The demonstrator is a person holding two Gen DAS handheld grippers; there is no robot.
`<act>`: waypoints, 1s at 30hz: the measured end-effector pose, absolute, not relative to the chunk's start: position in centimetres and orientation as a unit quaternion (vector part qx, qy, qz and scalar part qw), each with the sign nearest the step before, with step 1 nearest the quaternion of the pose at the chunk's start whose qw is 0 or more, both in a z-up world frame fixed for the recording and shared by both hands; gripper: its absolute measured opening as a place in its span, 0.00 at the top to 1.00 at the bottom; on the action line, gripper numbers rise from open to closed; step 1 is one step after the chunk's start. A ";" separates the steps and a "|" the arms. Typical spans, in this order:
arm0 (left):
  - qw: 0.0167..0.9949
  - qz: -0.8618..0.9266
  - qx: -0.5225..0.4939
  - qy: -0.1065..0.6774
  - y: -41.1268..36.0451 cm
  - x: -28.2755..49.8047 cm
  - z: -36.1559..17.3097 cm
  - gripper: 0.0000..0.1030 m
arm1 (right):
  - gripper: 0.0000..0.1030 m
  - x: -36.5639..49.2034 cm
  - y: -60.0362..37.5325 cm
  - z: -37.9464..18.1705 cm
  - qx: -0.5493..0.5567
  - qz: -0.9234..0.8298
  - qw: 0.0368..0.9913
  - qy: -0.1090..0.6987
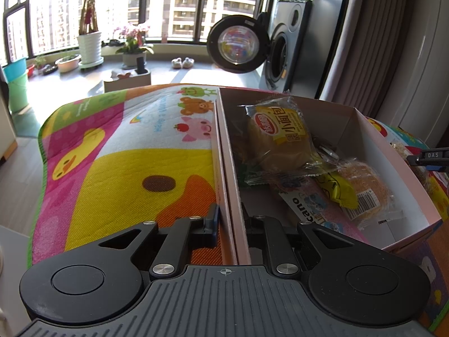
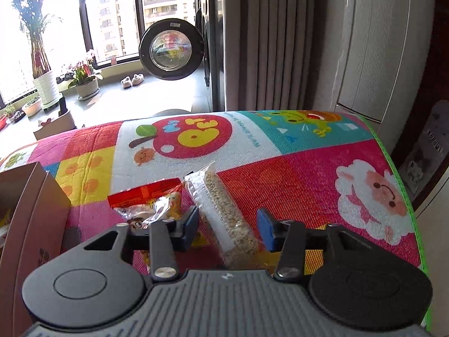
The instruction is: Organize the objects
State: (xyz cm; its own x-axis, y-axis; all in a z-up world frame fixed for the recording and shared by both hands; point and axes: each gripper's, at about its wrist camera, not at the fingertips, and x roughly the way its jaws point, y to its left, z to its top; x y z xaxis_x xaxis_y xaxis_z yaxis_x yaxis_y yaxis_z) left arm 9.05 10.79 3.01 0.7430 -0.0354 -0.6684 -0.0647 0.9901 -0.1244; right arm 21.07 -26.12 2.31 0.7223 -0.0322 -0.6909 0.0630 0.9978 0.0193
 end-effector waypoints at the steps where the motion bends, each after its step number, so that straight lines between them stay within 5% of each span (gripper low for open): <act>1: 0.931 0.008 -0.070 0.358 10.8 9.1 3.0 0.86 | 0.66 20.6 -26.0 2.2 0.016 -0.024 0.929 0.370; 18: 0.931 0.008 -0.072 0.358 10.8 9.0 2.9 0.86 | 0.70 8.3 -24.5 3.1 -0.028 0.070 0.916 0.394; 24: 0.932 0.011 -0.072 0.356 10.7 9.0 2.9 0.86 | 0.58 7.4 -23.0 3.7 -0.043 0.099 0.916 0.386; 30: 0.930 0.011 -0.069 0.360 10.5 8.8 3.1 0.85 | 0.57 10.2 -22.6 2.8 -0.016 0.075 0.919 0.387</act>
State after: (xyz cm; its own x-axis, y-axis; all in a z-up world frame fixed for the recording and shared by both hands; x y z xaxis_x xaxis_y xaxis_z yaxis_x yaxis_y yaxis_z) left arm 8.78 10.49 3.05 0.7404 -0.0293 -0.6716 -0.0699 0.9903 -0.1202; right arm 10.15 -22.63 2.77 0.6899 0.1250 -0.7131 -0.1503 0.9883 0.0279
